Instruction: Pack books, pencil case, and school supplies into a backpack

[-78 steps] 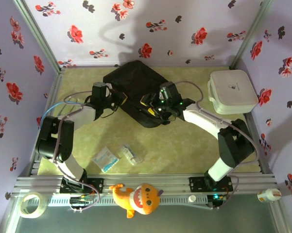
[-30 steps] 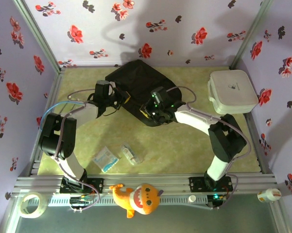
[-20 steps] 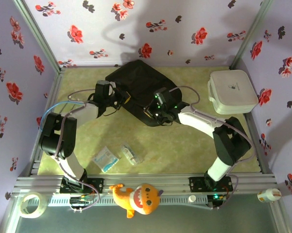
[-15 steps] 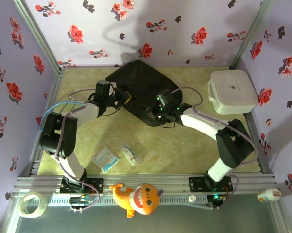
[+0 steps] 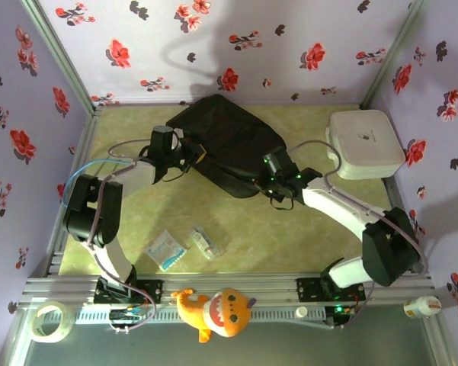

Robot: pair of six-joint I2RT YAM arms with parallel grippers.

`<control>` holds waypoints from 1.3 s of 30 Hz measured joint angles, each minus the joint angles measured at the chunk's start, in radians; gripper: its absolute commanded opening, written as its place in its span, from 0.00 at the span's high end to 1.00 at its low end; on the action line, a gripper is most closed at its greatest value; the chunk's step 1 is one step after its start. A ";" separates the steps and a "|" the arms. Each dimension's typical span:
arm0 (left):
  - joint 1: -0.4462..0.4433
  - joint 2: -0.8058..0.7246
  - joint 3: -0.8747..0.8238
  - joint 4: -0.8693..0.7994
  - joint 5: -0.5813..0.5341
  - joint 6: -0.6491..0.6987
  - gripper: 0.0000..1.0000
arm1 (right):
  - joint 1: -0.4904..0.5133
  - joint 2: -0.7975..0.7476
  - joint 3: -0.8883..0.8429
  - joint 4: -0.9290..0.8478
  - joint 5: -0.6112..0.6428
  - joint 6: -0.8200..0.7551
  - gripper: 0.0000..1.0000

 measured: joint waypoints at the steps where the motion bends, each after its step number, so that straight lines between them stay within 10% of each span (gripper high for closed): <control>1: 0.000 0.001 0.000 0.000 0.000 0.000 1.00 | -0.008 -0.016 -0.007 -0.010 0.011 -0.004 1.00; 39: 0.016 0.060 0.084 -0.169 0.019 0.159 0.96 | -0.139 0.141 0.116 -0.115 0.085 -0.365 1.00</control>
